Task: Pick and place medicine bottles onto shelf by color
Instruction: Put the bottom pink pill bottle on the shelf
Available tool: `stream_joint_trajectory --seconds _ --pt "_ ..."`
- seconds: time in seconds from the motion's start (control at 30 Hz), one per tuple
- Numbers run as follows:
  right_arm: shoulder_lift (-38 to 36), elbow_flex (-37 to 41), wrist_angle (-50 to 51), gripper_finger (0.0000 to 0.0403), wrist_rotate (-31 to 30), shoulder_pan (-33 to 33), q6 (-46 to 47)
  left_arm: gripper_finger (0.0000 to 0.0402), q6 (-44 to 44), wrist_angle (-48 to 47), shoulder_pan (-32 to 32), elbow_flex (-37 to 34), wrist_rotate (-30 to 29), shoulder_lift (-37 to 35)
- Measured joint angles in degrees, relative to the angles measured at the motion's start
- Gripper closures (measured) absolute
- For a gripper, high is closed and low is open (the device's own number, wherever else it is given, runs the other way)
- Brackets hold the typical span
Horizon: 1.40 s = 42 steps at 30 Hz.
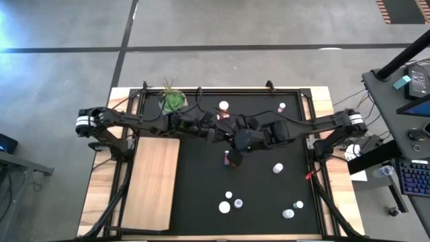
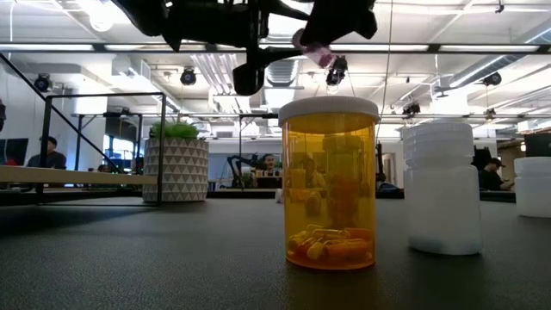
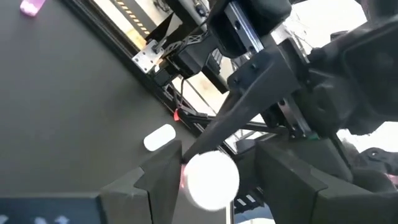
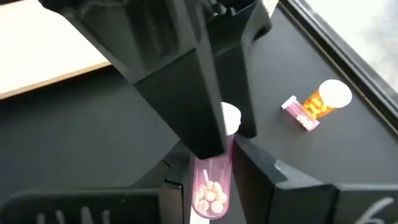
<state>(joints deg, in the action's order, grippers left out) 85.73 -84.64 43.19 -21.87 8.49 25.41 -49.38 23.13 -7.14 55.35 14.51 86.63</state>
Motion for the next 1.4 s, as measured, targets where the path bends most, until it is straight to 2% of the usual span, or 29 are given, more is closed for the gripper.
stream_joint_trajectory --seconds 0.4,0.5,0.73,0.87,1.13,1.4 --pt "0.2 -1.3 0.6 0.0319 1.6 -0.9 -2.3 0.0220 -2.9 -2.4 -0.3 -0.1 0.1 0.3" --pt "0.1 -1.3 0.6 0.0318 1.3 -0.9 -2.5 0.0238 -3.0 -2.3 -0.4 0.0 0.1 0.3" --pt "0.1 -1.3 0.8 0.0316 1.4 -0.9 -2.5 0.0308 -2.7 -2.4 -0.5 0.0 0.0 0.3" --pt "0.1 -1.3 0.8 0.0309 1.3 -0.9 -2.5 0.0313 -2.5 -2.5 -0.5 0.0 0.1 0.3" --pt "-0.1 -1.9 1.2 0.0261 1.3 -0.9 -2.5 0.0308 -2.6 -3.3 -0.5 -0.2 0.2 0.4" --pt "-1.0 -10.3 14.1 0.0192 3.9 -0.9 -2.5 0.0307 -2.3 -4.4 -0.7 -0.2 1.3 0.4"
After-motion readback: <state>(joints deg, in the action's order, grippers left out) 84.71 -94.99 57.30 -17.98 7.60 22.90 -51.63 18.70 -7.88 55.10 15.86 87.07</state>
